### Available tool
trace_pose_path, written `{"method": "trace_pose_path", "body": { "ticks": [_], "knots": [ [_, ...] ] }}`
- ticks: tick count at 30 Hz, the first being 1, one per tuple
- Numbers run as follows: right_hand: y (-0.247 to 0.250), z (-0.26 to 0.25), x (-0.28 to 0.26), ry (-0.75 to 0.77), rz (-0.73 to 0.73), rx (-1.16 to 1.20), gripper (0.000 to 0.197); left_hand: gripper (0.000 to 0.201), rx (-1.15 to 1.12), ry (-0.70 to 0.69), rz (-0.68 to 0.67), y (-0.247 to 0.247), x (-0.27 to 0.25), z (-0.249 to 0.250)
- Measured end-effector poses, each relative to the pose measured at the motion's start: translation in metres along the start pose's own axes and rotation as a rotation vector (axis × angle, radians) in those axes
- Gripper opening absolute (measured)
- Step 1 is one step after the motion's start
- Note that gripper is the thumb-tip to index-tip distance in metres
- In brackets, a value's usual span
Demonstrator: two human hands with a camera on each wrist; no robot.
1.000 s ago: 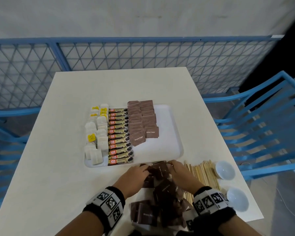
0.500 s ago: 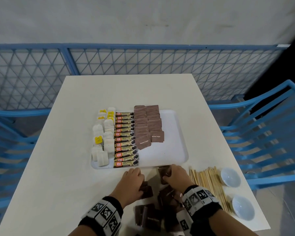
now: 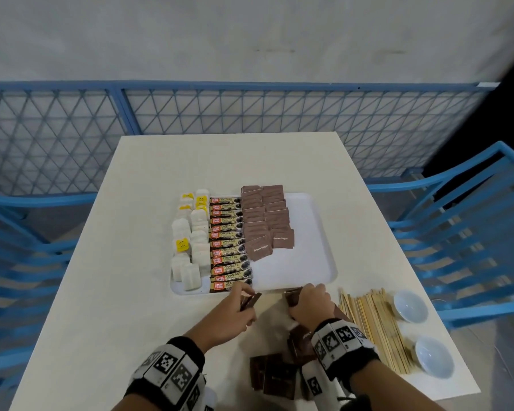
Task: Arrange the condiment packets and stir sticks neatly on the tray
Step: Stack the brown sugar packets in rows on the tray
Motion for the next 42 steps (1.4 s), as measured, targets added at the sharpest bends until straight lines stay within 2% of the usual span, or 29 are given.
{"method": "trace_pose_path", "body": {
  "ticks": [2,4,9,11,14,17,20,22,25,26,28,30,32,35,37,40,42],
  "knots": [
    [-0.001,-0.006,-0.003,0.052,0.039,-0.047,0.036,0.029,-0.015,0.004,0.023,0.004,-0.001,-0.003],
    [-0.002,-0.010,-0.006,0.108,0.063,-0.072,0.025,0.025,-0.048,0.020,0.051,0.008,-0.003,-0.005],
    [0.011,-0.010,-0.004,0.113,0.007,0.056,0.010,0.013,-0.150,0.051,0.142,0.016,-0.004,-0.008],
    [0.021,-0.011,-0.008,0.114,0.012,0.113,0.011,0.012,-0.198,0.054,0.150,0.020,-0.004,-0.006],
    [0.037,-0.025,-0.022,0.182,0.072,0.258,0.026,0.019,-0.309,0.065,0.111,0.022,-0.003,-0.001],
    [0.050,-0.054,-0.041,0.324,0.116,0.404,0.017,0.021,-0.426,0.041,0.067,0.021,-0.003,0.010],
    [0.056,-0.074,-0.058,0.484,0.105,0.509,0.012,0.026,-0.466,0.000,0.078,0.021,-0.006,0.019],
    [0.057,-0.076,-0.061,0.537,0.056,0.556,0.015,0.023,-0.497,-0.021,0.090,0.025,-0.009,0.020],
    [0.055,-0.069,-0.060,0.537,-0.093,0.665,0.013,0.033,-0.524,-0.040,0.031,0.030,-0.016,0.014],
    [0.054,-0.064,-0.057,0.501,-0.117,0.714,0.011,0.038,-0.544,-0.043,-0.002,0.028,-0.018,0.013],
    [0.052,-0.055,-0.052,0.376,-0.107,0.787,0.020,0.046,-0.582,-0.042,-0.054,0.021,-0.020,0.012],
    [0.051,-0.049,-0.048,0.336,-0.064,0.765,0.028,0.047,-0.542,-0.034,-0.035,0.015,-0.021,0.015],
    [0.052,-0.045,-0.045,0.363,-0.061,0.708,0.024,0.042,-0.526,-0.028,-0.011,0.010,-0.022,0.016],
    [0.053,-0.033,-0.042,0.377,-0.234,0.790,0.017,0.038,-0.514,0.006,0.052,0.005,-0.024,0.012],
    [0.052,-0.017,-0.038,0.376,-0.276,0.792,0.016,0.035,-0.557,0.071,0.120,0.004,-0.026,0.005],
    [0.046,0.016,-0.033,0.509,-0.170,0.421,0.016,0.027,-0.603,0.147,0.145,0.004,-0.031,-0.006],
    [0.036,0.033,-0.036,0.615,-0.180,0.139,0.034,0.024,-0.480,0.151,0.143,0.002,-0.035,-0.012]
  ]
}}
Point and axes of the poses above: each hand's wrist, its own x-axis towards the middle knuckle, its own y-axis out of the back of the hand, z = x × y, the point moved 2 cm from there along x, towards the middle knuckle, and after that the axes turned 8 degrees about z, right-handed, at the moved point
